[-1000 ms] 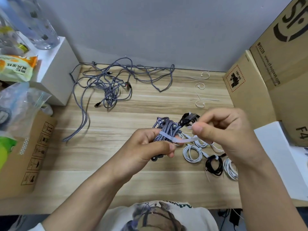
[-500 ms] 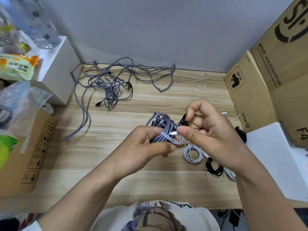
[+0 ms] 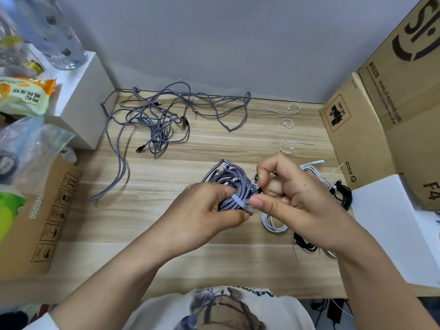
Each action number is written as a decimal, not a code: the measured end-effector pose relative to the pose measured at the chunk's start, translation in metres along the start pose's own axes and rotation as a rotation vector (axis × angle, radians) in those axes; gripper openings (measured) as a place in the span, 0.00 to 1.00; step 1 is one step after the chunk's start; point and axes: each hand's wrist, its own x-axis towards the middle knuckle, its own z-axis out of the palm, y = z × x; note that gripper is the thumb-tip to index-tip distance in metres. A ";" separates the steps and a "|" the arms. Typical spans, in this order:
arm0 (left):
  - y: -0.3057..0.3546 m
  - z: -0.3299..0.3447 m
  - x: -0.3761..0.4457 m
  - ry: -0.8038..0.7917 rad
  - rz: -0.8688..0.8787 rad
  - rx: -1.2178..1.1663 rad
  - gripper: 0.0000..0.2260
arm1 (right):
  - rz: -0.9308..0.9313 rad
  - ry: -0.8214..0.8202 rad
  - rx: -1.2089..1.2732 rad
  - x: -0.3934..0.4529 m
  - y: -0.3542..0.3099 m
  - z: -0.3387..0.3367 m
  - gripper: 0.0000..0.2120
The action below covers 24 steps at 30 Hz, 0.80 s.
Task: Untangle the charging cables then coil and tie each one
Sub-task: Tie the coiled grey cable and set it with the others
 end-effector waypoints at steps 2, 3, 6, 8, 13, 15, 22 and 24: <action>-0.002 0.000 0.001 0.030 0.013 0.087 0.15 | 0.003 -0.010 -0.024 0.001 0.002 0.002 0.07; -0.003 0.001 0.001 0.049 0.025 0.161 0.17 | 0.002 -0.018 -0.061 0.001 0.003 0.004 0.06; -0.001 0.003 0.000 0.082 0.059 0.337 0.19 | 0.018 -0.033 -0.099 0.001 0.008 0.011 0.07; -0.004 0.004 0.001 0.062 0.047 0.314 0.22 | 0.018 -0.009 -0.094 0.000 0.011 0.014 0.07; -0.012 0.001 0.005 -0.037 -0.011 0.179 0.12 | -0.186 0.138 -0.498 0.004 0.018 0.024 0.07; -0.013 0.001 0.006 -0.106 -0.030 0.098 0.13 | -0.313 0.188 -0.627 0.006 0.021 0.025 0.09; -0.016 0.002 0.009 -0.305 -0.051 -0.189 0.18 | -0.527 0.317 -0.690 0.008 0.028 0.033 0.11; -0.023 0.003 0.010 -0.288 -0.029 -0.202 0.17 | -0.511 0.331 -0.688 0.010 0.030 0.036 0.10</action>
